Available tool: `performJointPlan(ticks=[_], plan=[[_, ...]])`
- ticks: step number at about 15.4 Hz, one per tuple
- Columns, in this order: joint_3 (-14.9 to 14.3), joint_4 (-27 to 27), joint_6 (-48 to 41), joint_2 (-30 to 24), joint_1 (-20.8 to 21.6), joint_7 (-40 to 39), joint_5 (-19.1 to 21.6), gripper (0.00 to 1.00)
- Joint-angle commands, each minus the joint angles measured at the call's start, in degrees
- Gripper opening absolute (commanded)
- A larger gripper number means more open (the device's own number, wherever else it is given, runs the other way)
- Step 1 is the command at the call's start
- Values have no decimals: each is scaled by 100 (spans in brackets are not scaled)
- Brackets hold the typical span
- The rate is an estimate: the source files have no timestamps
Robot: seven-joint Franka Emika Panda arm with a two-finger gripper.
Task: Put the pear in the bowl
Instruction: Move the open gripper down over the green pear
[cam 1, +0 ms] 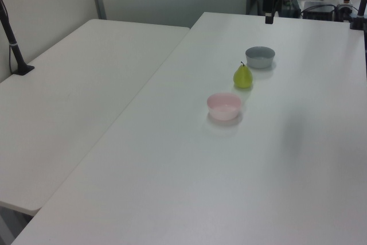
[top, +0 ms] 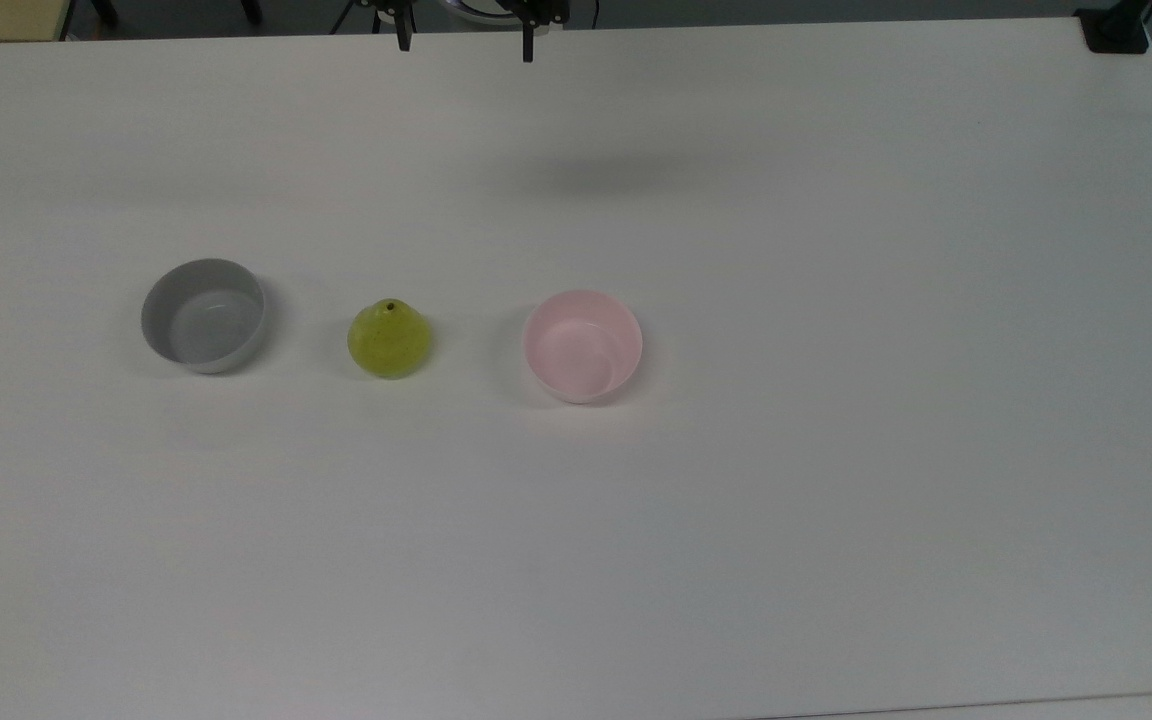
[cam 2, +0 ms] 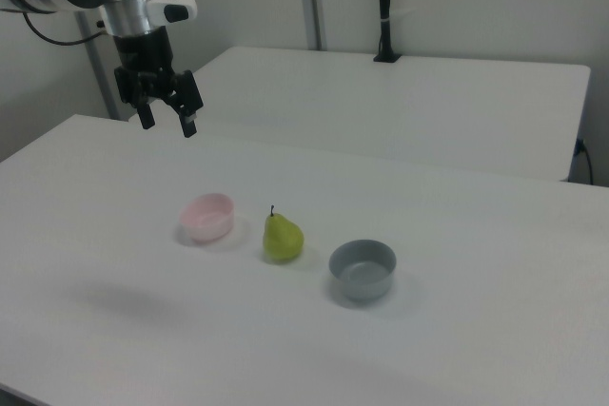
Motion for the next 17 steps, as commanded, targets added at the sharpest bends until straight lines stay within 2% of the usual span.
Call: performJointPlan(ticks=[1, 11, 13, 17], plan=[[59, -102, 40, -88, -59, 12, 78, 100], [24, -120, 75, 0, -76, -120, 43, 100], [-3, -146, 320, 52, -103, -313, 34, 100], [-3, -128, 900, 360, -419, -753, 52, 100]])
